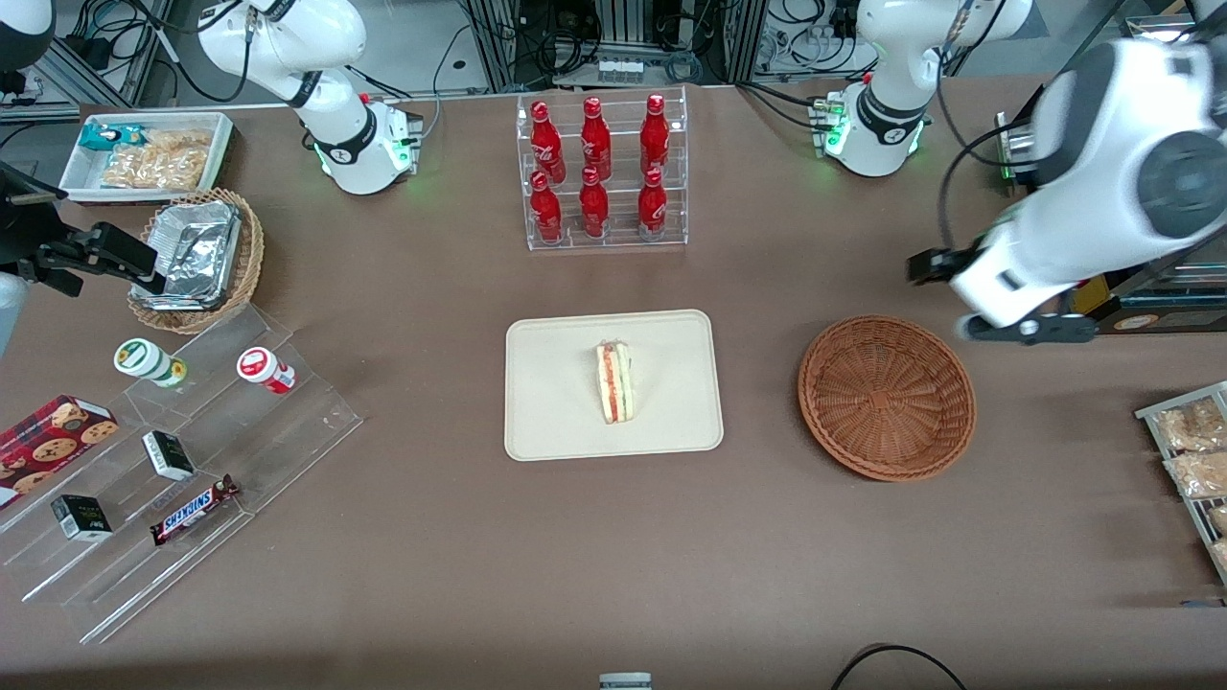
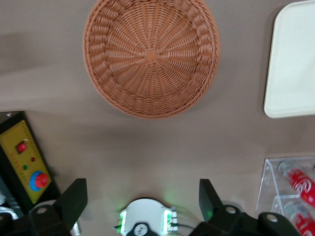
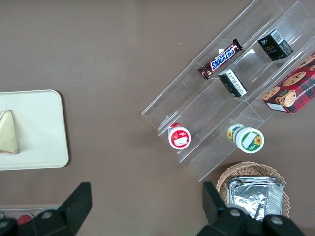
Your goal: Place sandwich from basket to tray
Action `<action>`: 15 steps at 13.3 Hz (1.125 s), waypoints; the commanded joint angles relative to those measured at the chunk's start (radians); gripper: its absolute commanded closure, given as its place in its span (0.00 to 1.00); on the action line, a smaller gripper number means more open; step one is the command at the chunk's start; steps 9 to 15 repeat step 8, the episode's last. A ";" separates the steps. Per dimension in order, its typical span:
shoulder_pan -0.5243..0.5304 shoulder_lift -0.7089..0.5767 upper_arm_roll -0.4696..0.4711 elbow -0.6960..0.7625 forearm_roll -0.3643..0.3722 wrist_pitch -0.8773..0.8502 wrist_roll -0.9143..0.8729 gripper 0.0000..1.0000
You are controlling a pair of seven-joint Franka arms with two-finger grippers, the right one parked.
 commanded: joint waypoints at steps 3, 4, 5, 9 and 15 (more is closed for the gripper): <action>-0.004 -0.003 0.119 0.136 -0.021 -0.052 0.146 0.00; -0.004 -0.002 0.129 0.151 -0.021 -0.051 0.146 0.00; -0.008 -0.003 0.134 0.153 -0.019 -0.052 0.146 0.00; -0.014 -0.011 0.134 0.160 -0.016 -0.055 0.143 0.00; -0.014 -0.011 0.134 0.160 -0.016 -0.055 0.143 0.00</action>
